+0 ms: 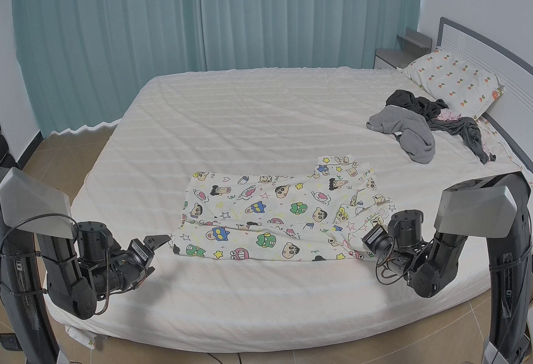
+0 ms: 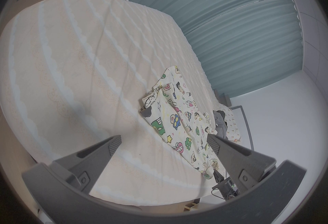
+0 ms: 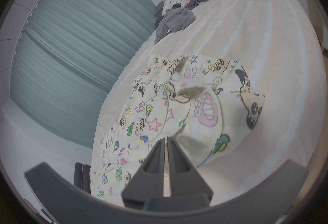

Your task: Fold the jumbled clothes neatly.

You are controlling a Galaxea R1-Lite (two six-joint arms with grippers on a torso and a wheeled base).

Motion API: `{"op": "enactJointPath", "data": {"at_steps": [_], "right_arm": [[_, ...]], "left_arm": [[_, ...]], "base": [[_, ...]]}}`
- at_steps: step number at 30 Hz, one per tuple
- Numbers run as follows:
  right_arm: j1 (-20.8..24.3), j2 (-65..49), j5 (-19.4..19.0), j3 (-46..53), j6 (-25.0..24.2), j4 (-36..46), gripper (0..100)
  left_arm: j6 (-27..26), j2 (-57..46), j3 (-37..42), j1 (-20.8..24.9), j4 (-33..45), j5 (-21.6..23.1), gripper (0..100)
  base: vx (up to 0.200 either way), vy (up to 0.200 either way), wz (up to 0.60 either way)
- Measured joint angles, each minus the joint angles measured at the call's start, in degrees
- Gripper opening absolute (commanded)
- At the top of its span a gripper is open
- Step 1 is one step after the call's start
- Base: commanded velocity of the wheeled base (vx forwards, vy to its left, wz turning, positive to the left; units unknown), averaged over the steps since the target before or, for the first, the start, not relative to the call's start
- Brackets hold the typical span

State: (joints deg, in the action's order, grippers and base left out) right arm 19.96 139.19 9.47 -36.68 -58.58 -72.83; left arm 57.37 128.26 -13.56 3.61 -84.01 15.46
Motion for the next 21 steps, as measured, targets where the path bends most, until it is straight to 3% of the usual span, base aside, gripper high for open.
{"op": "enactJointPath", "data": {"at_steps": [1,21], "right_arm": [[0.00,-0.33,-1.24,0.44,-0.21,0.00,100],[-0.33,-1.12,-2.77,-2.56,-6.01,-0.06,100]], "left_arm": [[0.00,0.00,0.02,0.00,0.00,0.00,100],[0.00,0.11,0.00,0.00,0.00,-0.07,100]], "base": [[0.000,0.000,0.00],[0.000,0.000,0.00]]}}
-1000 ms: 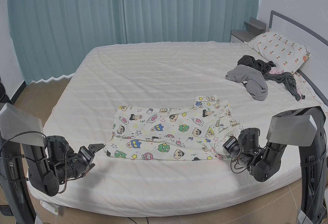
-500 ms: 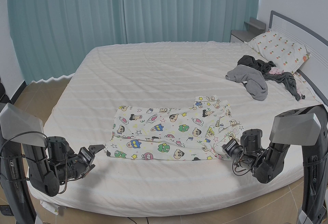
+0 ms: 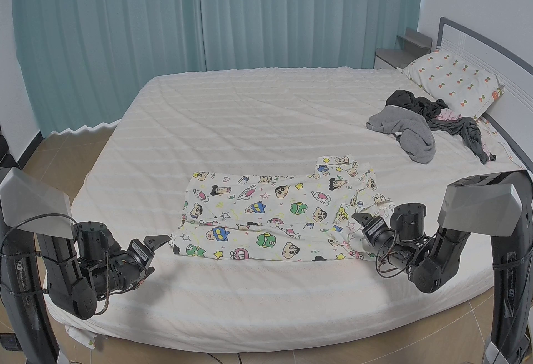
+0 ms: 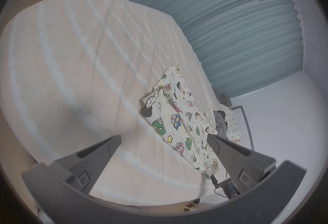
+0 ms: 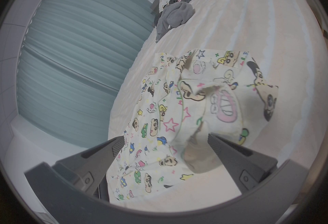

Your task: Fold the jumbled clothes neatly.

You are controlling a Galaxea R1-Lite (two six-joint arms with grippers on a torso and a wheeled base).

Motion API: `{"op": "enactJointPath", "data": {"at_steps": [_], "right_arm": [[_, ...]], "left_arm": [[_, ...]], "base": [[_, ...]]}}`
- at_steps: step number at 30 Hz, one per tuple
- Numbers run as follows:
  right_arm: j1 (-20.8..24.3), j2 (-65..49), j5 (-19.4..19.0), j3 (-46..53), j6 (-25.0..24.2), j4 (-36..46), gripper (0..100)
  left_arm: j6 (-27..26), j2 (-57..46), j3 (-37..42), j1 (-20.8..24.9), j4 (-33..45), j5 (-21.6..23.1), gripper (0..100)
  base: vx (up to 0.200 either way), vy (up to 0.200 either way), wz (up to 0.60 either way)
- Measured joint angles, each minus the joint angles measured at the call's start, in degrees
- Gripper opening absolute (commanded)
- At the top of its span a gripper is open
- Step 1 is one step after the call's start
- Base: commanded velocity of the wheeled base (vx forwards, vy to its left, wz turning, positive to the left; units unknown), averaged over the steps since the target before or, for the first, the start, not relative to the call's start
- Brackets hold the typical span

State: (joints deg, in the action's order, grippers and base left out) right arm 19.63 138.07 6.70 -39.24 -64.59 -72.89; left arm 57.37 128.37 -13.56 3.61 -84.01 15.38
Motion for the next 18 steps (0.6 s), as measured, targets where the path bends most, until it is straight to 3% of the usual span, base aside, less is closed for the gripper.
{"op": "enactJointPath", "data": {"at_steps": [3,4,18], "right_arm": [[0.24,0.27,-0.09,-0.76,-0.01,0.16,100],[0.33,0.33,-0.11,-0.91,-0.01,0.20,0],[0.79,0.46,0.32,-3.86,0.00,7.34,0]], "left_arm": [[-0.04,0.00,0.00,0.00,0.01,0.00,100],[-0.06,0.00,0.00,0.00,0.00,-0.01,100],[-0.02,0.02,-0.06,-0.02,-0.02,0.00,100]], "base": [[0.000,0.000,0.00],[0.000,0.000,0.00],[0.000,0.000,0.00]]}}
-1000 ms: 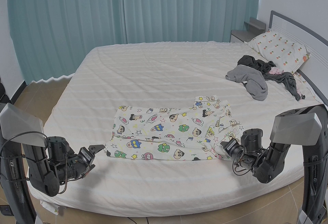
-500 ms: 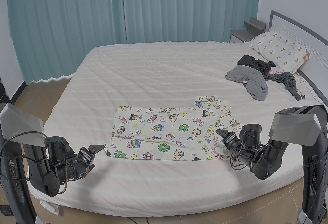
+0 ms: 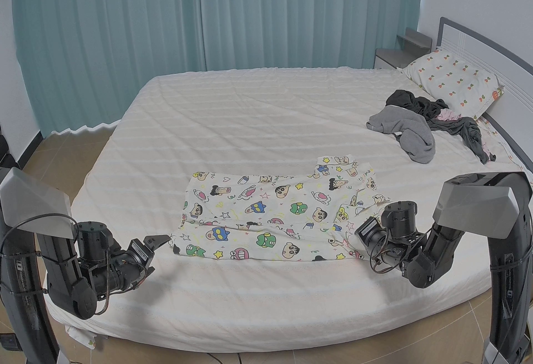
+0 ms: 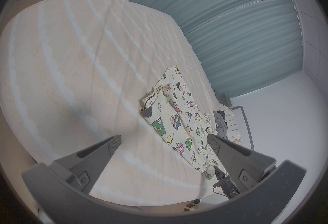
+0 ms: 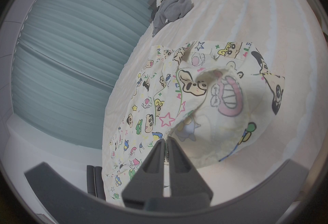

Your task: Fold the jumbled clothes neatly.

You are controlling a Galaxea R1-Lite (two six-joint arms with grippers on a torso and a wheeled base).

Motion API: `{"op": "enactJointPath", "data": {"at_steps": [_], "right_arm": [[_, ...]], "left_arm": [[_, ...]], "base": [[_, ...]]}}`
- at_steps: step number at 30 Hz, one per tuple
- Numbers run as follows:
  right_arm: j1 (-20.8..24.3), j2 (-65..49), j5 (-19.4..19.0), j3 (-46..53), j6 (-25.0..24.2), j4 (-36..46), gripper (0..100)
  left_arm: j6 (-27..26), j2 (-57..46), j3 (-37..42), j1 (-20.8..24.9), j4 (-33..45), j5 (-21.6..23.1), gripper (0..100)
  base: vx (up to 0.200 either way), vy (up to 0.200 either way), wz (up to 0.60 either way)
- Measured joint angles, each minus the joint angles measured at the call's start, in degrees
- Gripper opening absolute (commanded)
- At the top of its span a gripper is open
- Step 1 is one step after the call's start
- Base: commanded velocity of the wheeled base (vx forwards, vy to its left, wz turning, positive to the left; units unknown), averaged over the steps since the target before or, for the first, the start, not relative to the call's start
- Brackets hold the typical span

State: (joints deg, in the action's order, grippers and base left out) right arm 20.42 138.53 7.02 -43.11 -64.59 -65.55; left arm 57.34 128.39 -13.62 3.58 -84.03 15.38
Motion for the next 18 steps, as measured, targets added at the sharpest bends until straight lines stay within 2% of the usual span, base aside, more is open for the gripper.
{"op": "enactJointPath", "data": {"at_steps": [5,10,14,18], "right_arm": [[0.91,-1.13,0.88,1.22,0.00,-0.02,0],[3.50,-3.36,3.57,2.76,0.84,-0.09,0],[5.21,-4.39,9.36,3.28,6.31,-0.57,0],[6.92,-3.97,13.51,3.36,11.22,-1.37,0]], "left_arm": [[0.00,0.00,0.01,0.00,-0.05,0.00,100],[-0.01,0.02,0.06,0.02,-0.05,-0.01,100],[0.00,0.02,0.06,-0.01,-0.02,-0.01,100],[0.00,0.02,0.04,-0.01,-0.02,-0.01,100]], "base": [[0.000,0.000,0.00],[0.000,0.000,0.00],[0.000,0.000,0.00],[0.000,0.000,0.00]]}}
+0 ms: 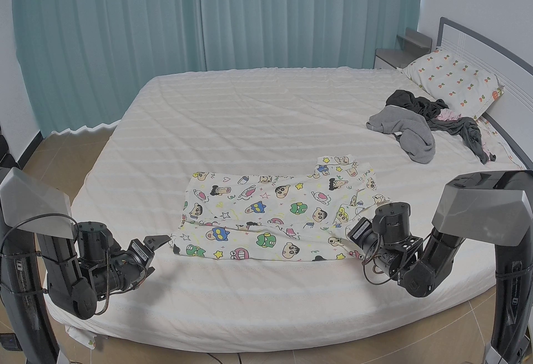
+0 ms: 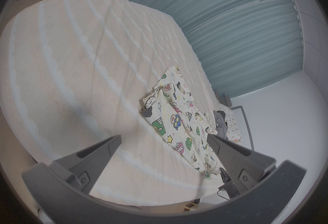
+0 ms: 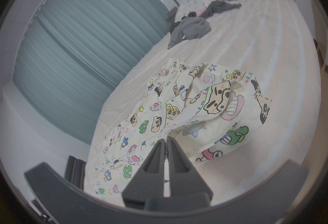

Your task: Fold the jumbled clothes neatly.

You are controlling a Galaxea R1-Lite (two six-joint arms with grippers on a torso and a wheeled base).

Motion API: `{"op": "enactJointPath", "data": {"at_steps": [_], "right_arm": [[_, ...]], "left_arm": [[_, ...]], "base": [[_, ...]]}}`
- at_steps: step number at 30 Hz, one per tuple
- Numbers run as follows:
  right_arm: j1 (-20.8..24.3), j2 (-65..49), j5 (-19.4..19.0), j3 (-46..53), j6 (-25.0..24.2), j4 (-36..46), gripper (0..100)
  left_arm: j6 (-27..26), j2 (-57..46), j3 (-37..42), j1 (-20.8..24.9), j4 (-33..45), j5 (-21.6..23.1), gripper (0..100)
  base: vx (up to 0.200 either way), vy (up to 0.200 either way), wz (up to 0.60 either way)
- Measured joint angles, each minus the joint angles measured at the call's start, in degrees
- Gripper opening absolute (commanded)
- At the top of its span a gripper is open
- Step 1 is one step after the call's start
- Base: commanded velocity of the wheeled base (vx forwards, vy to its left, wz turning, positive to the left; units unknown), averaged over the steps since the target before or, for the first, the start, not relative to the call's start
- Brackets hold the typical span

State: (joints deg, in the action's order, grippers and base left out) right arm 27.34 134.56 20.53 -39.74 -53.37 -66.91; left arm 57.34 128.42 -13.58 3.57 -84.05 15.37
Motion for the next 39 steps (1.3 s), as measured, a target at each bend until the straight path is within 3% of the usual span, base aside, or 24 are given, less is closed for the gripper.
{"op": "enactJointPath", "data": {"at_steps": [22,23,35,39], "right_arm": [[4.38,0.56,0.44,-0.50,0.72,-0.80,0],[4.35,0.61,0.43,-0.55,0.71,-0.80,100],[4.46,0.48,0.32,0.59,0.96,-0.06,100],[4.16,-0.40,0.32,3.58,4.18,-0.23,100]], "left_arm": [[-0.06,0.17,-0.09,0.00,-0.02,0.01,100],[-0.06,0.20,-0.09,0.00,-0.02,0.00,100],[-0.09,0.28,-0.04,0.04,-0.02,-0.07,100],[-0.06,0.28,-0.04,0.04,-0.05,-0.07,100]], "base": [[0.000,0.000,0.00],[0.000,0.000,0.00],[0.000,0.000,0.00],[0.000,0.000,0.00]]}}
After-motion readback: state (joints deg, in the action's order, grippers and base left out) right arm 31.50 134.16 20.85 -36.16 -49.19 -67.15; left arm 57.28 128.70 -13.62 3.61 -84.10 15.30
